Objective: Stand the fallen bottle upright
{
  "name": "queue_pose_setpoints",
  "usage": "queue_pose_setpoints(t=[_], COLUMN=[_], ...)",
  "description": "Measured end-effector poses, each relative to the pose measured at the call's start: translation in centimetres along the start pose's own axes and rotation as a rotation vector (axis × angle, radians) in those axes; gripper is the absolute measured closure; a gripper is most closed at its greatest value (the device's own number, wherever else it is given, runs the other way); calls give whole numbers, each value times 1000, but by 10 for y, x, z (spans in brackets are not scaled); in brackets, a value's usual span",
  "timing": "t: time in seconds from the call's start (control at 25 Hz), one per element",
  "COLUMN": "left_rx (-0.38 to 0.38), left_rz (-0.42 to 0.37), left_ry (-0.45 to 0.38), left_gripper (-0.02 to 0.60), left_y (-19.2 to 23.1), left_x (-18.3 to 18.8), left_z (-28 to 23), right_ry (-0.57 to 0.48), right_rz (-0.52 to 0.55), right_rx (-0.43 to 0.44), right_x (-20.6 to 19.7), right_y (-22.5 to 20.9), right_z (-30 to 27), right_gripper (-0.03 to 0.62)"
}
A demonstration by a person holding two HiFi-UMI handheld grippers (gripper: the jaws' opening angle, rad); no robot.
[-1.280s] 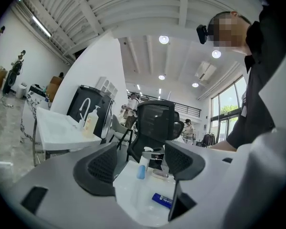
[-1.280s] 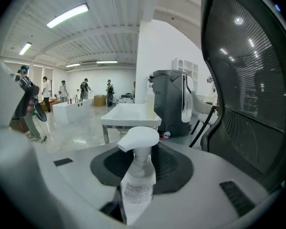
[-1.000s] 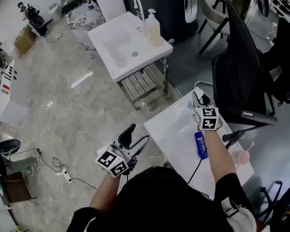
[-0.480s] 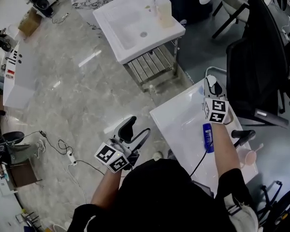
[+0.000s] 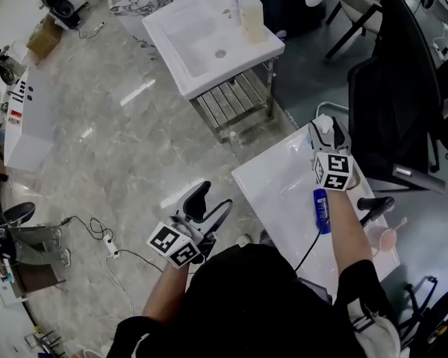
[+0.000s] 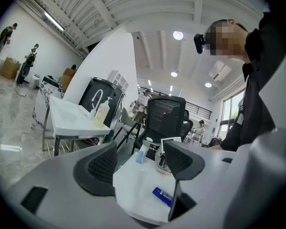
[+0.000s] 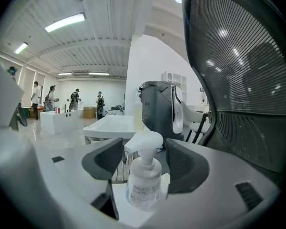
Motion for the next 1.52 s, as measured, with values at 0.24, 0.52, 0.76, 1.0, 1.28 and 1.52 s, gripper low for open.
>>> queue_pose_setpoints(t=[0.24, 0.52, 0.76, 1.0, 1.28, 1.52], left_rx=[-22, -60, -82, -116, -217, -261], left_rz=[-10, -23, -40, -30, -36, -5], left_ry=[-8, -32, -39, -8, 51, 112], left_gripper=[253, 253, 253, 253, 253, 253], left_y=[-4, -9, -13, -18, -31, -40], left_x=[-2, -6, -11, -22, -43, -68], left_z=[16, 42, 66, 63, 46, 36], right_ry=[-3, -17, 54, 162, 246, 411], right_rz=[-17, -25, 15, 12, 16, 50], right_rx=[-34, -65, -60, -65, -79, -93], right_x=[6, 7, -18, -59, -98, -132], right_y=[3, 20, 42, 48, 57, 45], right_z=[26, 76, 119, 150, 184, 209], right_gripper=[301, 299, 299, 299, 299, 299])
Point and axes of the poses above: the fingertips, and each gripper's own axes: z backward along the fingers, y to its left, x out of its top, the point moved 8 cm from there along z, backward along the fingers, and after that the axes turned 3 degrees about y, right-handed, at the moved point
